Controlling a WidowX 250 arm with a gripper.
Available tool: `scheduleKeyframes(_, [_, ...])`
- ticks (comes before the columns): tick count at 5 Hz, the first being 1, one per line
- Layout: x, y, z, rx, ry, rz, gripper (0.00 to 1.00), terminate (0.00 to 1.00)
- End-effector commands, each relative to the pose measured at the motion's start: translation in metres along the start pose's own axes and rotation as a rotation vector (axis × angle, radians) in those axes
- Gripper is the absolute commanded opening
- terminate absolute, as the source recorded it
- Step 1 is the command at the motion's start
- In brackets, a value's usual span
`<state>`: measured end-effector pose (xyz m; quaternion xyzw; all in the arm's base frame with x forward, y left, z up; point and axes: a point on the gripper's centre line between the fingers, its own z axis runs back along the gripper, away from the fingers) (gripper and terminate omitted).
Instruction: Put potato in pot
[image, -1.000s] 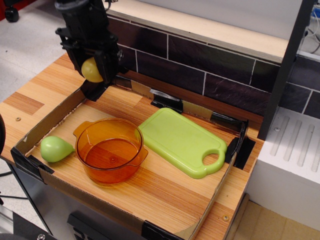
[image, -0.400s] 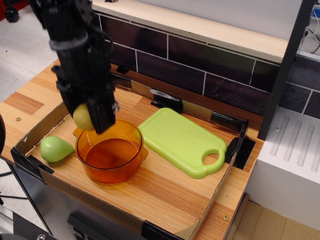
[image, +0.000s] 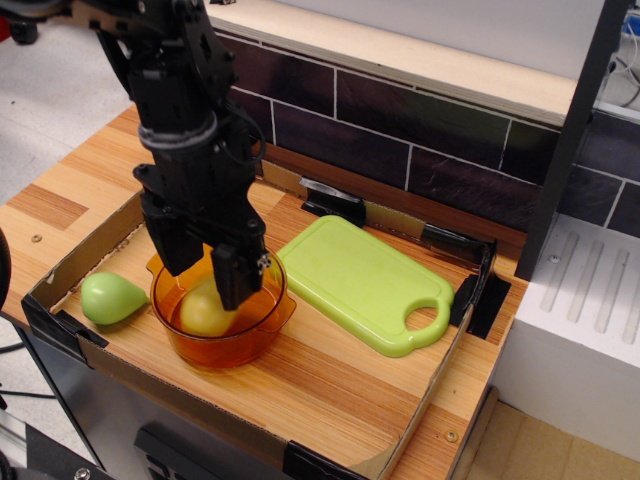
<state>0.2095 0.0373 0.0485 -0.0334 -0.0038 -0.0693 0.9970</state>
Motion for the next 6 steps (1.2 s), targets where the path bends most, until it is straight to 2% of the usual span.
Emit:
scheduleKeyframes(1, [0.02,0.011,0.023,0.005,-0.09,0.047,1.0,0.0])
scheduleKeyframes(2, [0.042,0.023,0.056,-0.001,-0.082,0.178,1.0,0.0])
scheduleKeyframes(3, [0.072,0.045,0.087,0.012,-0.118,0.356,1.0,0.0])
scheduleKeyframes(4, [0.088,0.058,0.098,0.028,-0.139,0.476,1.0,0.0])
scheduleKeyframes(5, [0.088,0.058,0.098,0.028,-0.139,0.476,1.0,0.0])
scheduleKeyframes(6, [0.088,0.058,0.098,0.028,-0.139,0.476,1.0,1.0])
